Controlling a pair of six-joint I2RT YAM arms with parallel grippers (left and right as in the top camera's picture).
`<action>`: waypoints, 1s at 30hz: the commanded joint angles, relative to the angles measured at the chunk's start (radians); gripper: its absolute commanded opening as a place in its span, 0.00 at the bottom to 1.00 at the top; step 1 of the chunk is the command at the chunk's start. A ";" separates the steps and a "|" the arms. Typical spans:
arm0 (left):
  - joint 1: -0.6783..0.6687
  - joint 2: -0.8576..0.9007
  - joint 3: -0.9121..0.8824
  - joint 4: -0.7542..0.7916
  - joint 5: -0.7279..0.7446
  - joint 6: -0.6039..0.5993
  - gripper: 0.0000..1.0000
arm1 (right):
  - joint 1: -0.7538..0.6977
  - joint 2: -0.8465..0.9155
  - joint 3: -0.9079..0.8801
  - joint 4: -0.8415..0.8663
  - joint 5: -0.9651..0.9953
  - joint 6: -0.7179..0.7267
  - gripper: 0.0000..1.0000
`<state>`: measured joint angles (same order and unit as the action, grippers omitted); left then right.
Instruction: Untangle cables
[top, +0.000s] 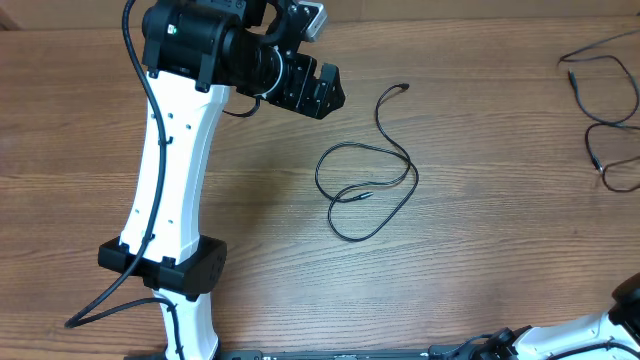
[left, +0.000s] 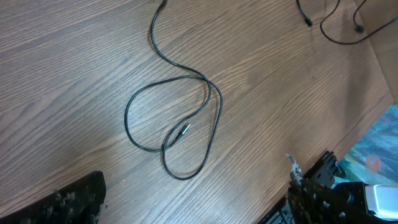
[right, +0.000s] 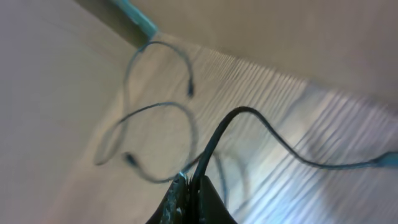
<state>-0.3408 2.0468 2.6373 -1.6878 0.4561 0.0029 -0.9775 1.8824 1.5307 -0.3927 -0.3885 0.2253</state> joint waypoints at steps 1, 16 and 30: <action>-0.007 -0.007 0.000 -0.002 0.008 0.020 0.93 | 0.043 -0.005 -0.045 0.026 0.131 -0.231 0.04; -0.007 -0.007 0.000 -0.002 0.004 0.040 0.93 | 0.367 0.155 -0.071 0.051 0.505 -0.312 0.04; -0.007 -0.007 0.000 -0.002 0.005 0.050 0.93 | 0.529 0.208 -0.071 0.066 0.519 -0.301 0.04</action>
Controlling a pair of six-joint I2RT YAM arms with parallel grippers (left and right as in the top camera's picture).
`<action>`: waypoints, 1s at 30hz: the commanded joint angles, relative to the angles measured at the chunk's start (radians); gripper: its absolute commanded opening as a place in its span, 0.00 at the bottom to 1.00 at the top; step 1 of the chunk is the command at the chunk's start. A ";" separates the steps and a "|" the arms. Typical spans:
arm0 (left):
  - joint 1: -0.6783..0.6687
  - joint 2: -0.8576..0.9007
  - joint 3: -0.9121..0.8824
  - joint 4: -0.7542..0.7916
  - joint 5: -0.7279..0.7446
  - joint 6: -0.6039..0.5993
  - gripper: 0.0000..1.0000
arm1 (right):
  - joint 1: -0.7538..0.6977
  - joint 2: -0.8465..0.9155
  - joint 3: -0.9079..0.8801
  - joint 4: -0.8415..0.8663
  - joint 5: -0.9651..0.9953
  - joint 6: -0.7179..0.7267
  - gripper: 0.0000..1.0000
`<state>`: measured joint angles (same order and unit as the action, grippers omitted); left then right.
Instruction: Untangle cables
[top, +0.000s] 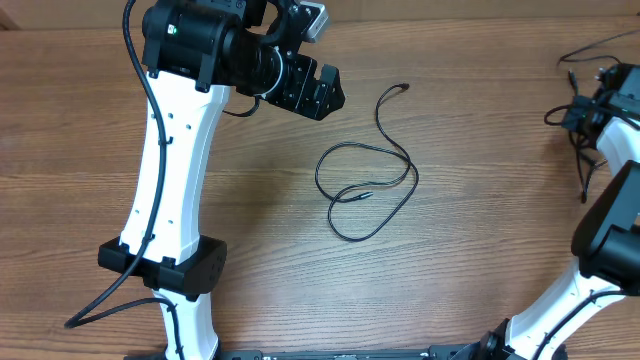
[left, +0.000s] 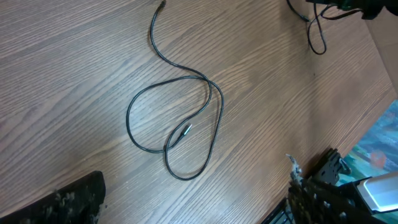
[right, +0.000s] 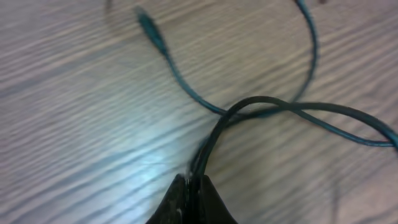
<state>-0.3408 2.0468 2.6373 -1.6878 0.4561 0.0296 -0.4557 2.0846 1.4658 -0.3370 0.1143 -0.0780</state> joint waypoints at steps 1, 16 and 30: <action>-0.007 -0.007 0.000 -0.002 0.005 0.023 0.93 | 0.010 0.005 -0.006 0.010 0.016 0.002 0.04; -0.007 -0.007 0.000 -0.002 0.005 0.031 0.93 | 0.056 -0.065 -0.004 -0.014 0.020 -0.040 1.00; -0.008 -0.007 0.000 -0.002 0.005 0.037 0.93 | 0.248 -0.078 -0.006 -0.100 0.017 0.140 1.00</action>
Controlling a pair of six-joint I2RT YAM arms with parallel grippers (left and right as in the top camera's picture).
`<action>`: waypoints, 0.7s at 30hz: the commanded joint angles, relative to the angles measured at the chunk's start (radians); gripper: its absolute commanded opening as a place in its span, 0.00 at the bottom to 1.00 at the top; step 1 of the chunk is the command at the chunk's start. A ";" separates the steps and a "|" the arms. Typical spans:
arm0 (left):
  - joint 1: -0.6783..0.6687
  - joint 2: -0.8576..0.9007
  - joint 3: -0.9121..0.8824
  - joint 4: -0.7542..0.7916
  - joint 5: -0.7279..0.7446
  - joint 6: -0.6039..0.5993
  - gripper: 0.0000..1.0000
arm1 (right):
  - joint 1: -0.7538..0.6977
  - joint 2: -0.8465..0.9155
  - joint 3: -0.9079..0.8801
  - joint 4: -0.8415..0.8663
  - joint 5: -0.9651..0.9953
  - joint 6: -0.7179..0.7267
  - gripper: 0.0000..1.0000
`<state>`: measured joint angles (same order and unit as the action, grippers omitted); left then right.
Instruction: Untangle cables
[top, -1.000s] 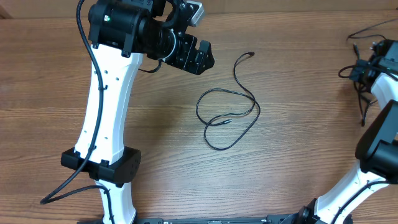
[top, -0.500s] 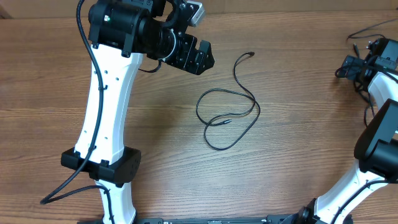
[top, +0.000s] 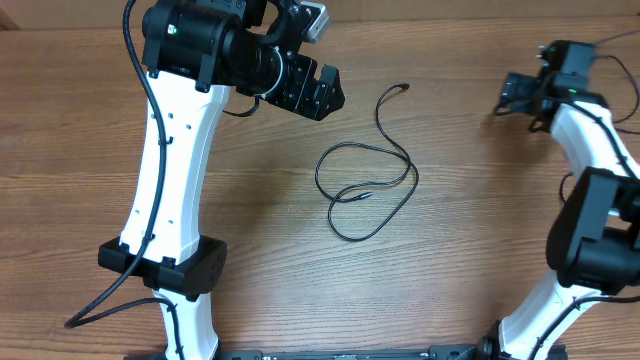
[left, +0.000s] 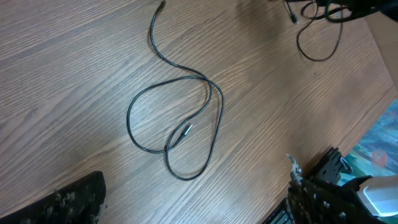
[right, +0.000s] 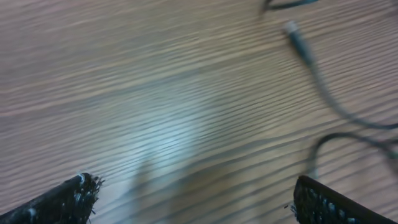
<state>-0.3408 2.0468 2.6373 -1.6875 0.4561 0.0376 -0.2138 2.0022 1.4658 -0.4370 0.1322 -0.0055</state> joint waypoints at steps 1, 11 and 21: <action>-0.008 -0.007 0.000 -0.002 0.005 0.030 0.93 | 0.011 0.011 -0.006 -0.003 -0.002 0.076 1.00; -0.008 -0.007 0.000 -0.002 0.005 0.030 0.93 | 0.036 -0.047 -0.004 -0.075 -0.010 0.020 0.43; -0.008 -0.007 0.000 -0.002 0.005 0.045 0.93 | 0.028 -0.040 -0.071 -0.039 -0.010 0.088 0.04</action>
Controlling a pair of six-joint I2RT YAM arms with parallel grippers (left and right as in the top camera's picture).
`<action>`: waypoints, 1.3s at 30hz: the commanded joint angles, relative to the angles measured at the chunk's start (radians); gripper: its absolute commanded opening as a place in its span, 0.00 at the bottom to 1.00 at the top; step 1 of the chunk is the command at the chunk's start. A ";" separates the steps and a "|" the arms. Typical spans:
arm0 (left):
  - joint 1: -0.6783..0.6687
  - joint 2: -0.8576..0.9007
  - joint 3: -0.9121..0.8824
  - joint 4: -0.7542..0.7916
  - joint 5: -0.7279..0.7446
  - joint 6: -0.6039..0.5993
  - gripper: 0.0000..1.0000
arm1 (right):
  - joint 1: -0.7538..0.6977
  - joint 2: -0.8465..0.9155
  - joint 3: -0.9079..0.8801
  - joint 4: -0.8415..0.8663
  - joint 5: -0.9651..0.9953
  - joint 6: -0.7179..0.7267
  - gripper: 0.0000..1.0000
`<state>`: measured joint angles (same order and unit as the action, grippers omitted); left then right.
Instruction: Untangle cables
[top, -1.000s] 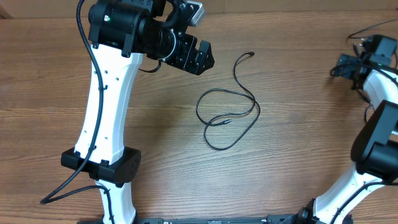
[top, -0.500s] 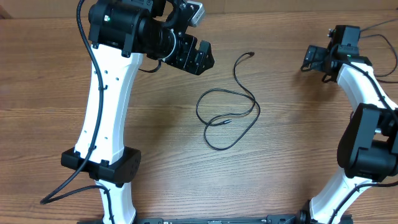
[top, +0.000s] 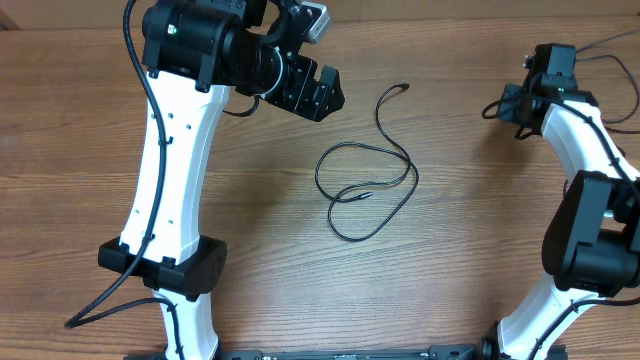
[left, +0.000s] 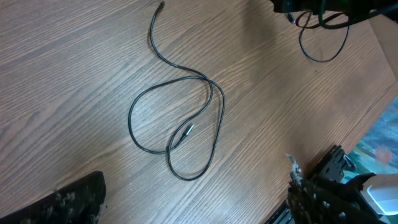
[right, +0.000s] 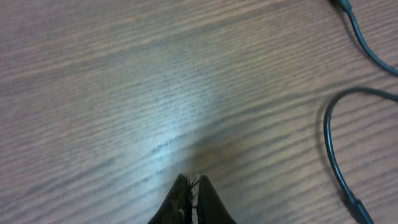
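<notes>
A thin black cable (top: 365, 190) lies in loose crossing loops at the table's middle, and it shows whole in the left wrist view (left: 177, 124). My left gripper (top: 318, 92) hangs open above and to the left of it, its fingers at the lower corners of the left wrist view (left: 193, 186). A second black cable (top: 520, 115) lies bunched at the right, partly under my right arm. My right gripper (top: 497, 107) is at that bunch's left side. Its fingers (right: 191, 183) are shut and no cable shows between them. A strand of the second cable (right: 329, 143) lies to their right.
The wooden table (top: 480, 260) carries both cables. More black cable (top: 610, 45) trails off the far right corner. The left arm's white column (top: 170, 170) stands over the table's left part. The table's near edge (left: 373, 81) shows in the left wrist view.
My right gripper was wide open over the bare wood beside the second cable; now it is shut with nothing seen in it. It has shifted slightly. The left arm and middle cable are unchanged.
My right gripper was shut on a black cable, out of the overhead view. Then it stood at the table's right edge, still holding it. Then it was further left and open, the cable bunched beside it. Now it is shut there. The left arm never moved.
</notes>
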<state>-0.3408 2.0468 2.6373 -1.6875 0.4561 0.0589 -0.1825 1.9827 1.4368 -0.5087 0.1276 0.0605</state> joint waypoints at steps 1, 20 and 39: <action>-0.008 -0.007 0.000 -0.002 0.005 0.023 0.93 | -0.007 -0.008 -0.059 0.069 -0.004 0.021 0.04; -0.008 -0.007 0.000 -0.002 0.005 0.016 0.92 | -0.334 0.129 -0.095 0.213 0.014 0.017 0.04; -0.008 -0.007 0.000 -0.002 0.010 0.003 0.92 | -0.465 0.114 -0.093 0.293 -0.090 -0.077 0.04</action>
<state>-0.3408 2.0468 2.6373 -1.6878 0.4561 0.0586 -0.6525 2.1086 1.3460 -0.2005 0.0517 0.0055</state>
